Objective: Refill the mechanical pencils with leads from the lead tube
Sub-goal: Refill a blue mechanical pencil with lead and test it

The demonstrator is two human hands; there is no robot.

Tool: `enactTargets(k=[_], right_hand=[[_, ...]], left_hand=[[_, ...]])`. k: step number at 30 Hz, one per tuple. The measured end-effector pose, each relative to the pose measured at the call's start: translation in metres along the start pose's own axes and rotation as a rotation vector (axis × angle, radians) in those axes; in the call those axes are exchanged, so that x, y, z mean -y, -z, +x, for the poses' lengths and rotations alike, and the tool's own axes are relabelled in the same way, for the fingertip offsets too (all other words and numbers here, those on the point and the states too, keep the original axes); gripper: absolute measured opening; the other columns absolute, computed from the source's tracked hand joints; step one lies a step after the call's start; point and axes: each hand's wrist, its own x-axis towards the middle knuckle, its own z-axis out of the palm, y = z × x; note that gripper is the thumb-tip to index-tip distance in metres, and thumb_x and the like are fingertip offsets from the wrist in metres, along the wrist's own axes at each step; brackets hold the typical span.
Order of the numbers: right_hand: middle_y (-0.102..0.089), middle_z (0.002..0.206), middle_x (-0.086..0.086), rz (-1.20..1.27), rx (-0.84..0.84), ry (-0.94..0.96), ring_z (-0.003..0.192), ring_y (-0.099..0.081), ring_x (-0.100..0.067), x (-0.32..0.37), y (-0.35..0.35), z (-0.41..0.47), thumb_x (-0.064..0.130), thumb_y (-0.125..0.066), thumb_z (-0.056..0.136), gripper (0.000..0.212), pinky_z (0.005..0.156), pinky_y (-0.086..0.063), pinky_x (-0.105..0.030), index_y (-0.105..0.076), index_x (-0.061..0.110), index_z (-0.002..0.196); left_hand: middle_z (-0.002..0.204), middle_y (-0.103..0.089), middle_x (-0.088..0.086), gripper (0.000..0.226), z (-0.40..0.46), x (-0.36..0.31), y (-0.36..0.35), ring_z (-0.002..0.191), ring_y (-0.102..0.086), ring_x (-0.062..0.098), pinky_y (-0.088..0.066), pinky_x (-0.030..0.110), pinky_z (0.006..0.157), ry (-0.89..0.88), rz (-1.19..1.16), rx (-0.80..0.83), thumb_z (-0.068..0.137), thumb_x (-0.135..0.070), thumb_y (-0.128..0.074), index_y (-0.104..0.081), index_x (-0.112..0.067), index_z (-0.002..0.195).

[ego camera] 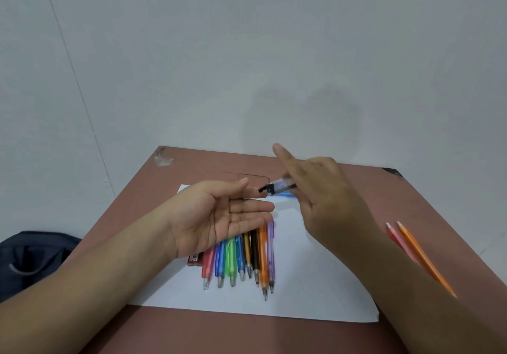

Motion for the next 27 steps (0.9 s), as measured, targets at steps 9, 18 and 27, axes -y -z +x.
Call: enactTargets(k=[9, 18, 27], right_hand=[[-0.064, 0.111, 0.007, -0.001, -0.006, -0.023, 0.099, -0.052, -0.022, -0.0017, -0.0006, 0.0004, -0.01, -0.061, 0.085, 0.074, 0.084, -0.05, -0.039, -0.045, 0.022, 0.15], [-0.066, 0.11, 0.005, -0.009, -0.016, -0.005, 0.094, -0.053, -0.023, 0.0002, 0.0002, -0.0002, -0.01, -0.066, 0.085, 0.079, 0.085, -0.051, -0.041, -0.038, 0.018, 0.153], [-0.066, 0.113, 0.001, 0.004, -0.014, -0.012, 0.095, -0.054, -0.021, -0.0009, -0.0009, -0.0005, -0.012, -0.066, 0.084, 0.08, 0.084, -0.051, -0.037, -0.038, 0.016, 0.152]], left_hand=[[0.124, -0.064, 0.032, 0.044, 0.0003, 0.0, 0.0002, 0.116, -0.064, 0.042, -0.054, 0.043, 0.095, 0.003, 0.012, -0.009, 0.094, -0.021, -0.06, -0.058, 0.008, 0.127], [0.123, -0.065, 0.031, 0.04, -0.0004, -0.0001, -0.0006, 0.115, -0.065, 0.041, -0.051, 0.043, 0.099, -0.002, 0.026, -0.014, 0.095, -0.019, -0.058, -0.062, 0.007, 0.124], [0.123, -0.065, 0.031, 0.038, -0.0011, 0.0002, -0.0017, 0.113, -0.066, 0.041, -0.053, 0.043, 0.096, -0.012, 0.039, -0.01, 0.095, -0.017, -0.055, -0.063, 0.006, 0.124]])
